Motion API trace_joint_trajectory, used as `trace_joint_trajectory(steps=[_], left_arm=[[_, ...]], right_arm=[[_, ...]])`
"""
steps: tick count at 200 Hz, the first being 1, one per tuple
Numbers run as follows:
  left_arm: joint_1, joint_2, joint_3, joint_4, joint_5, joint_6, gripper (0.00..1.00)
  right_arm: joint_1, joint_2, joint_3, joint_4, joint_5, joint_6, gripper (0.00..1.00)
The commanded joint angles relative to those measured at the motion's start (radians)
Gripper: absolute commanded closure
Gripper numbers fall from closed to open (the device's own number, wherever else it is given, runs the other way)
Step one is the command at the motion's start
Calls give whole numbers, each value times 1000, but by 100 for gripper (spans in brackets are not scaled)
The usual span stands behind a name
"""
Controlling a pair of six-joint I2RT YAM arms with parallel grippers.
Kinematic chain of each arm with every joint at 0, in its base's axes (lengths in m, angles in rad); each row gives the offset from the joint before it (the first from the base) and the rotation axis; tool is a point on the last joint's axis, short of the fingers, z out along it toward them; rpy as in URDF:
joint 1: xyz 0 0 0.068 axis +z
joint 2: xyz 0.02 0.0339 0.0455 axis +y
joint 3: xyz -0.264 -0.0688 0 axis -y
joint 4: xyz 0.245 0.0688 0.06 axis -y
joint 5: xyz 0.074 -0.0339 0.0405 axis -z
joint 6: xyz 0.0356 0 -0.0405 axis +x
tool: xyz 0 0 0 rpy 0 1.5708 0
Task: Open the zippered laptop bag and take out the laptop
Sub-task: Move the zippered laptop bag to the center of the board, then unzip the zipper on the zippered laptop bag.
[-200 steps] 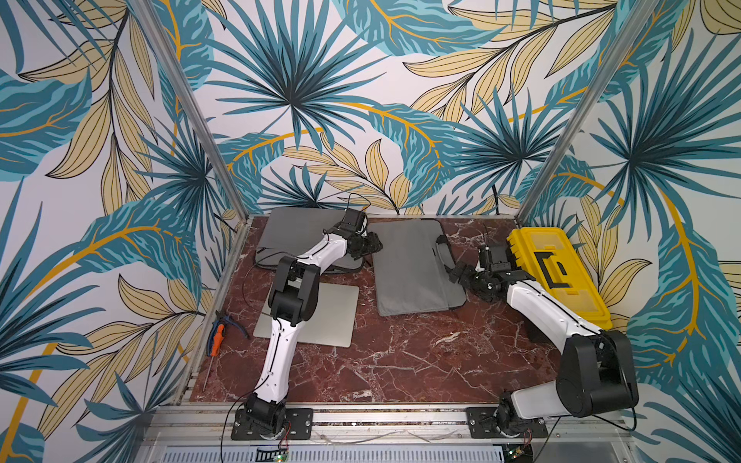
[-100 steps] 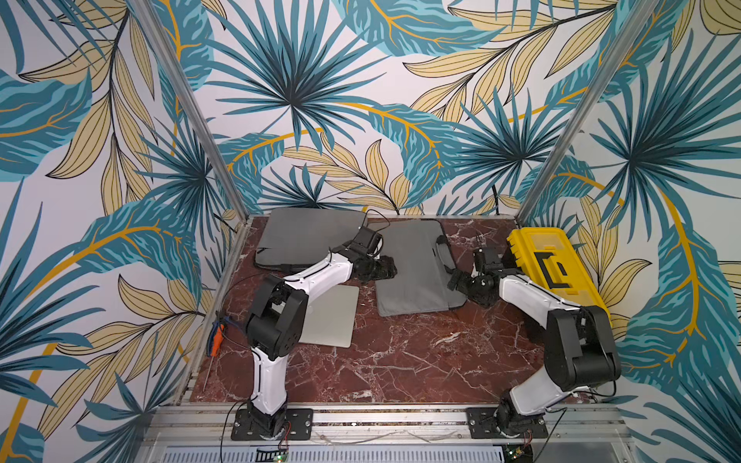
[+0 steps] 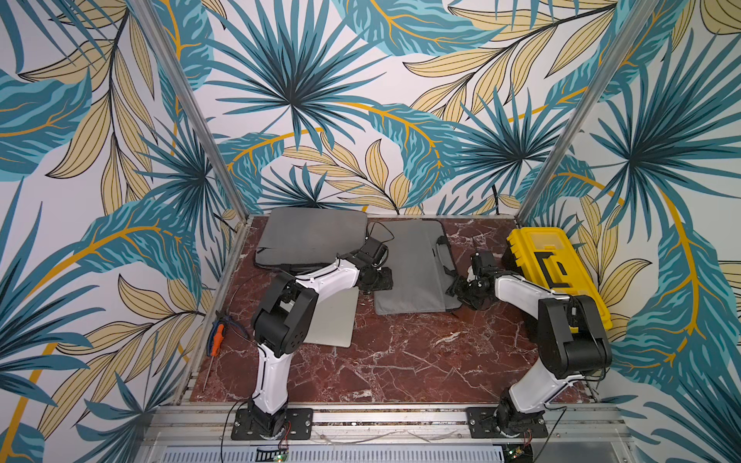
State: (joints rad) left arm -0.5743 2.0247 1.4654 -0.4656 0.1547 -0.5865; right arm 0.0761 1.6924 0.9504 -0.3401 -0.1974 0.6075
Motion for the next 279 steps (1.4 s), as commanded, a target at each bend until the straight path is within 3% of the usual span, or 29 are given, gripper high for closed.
trace_joint_trajectory(steps=[1,34,48,73,125,203,279], left_arm=[[5,85,60,-30,-63,33,43],[10,105,111,-47,-86,28,44],[11,92,107,-46,-90,26,44],[10,33,72,-47,-89,5,42],[2,-120,-63,-42,-104,-70,37],[2,-183,-231,10,-68,-97,38],[-1,-115,-216,81,23,-100,50]], right_arm=[[36,-20,-58,13,-59,62,41],[83,-50,-89,16,-45,100,42],[98,-73,-87,-23,-5,98,36],[102,-138,-78,-124,102,57,30],[164,-242,-80,-221,189,-27,30],[275,-144,-84,-139,194,-49,20],[281,-66,-73,-51,165,-62,19]])
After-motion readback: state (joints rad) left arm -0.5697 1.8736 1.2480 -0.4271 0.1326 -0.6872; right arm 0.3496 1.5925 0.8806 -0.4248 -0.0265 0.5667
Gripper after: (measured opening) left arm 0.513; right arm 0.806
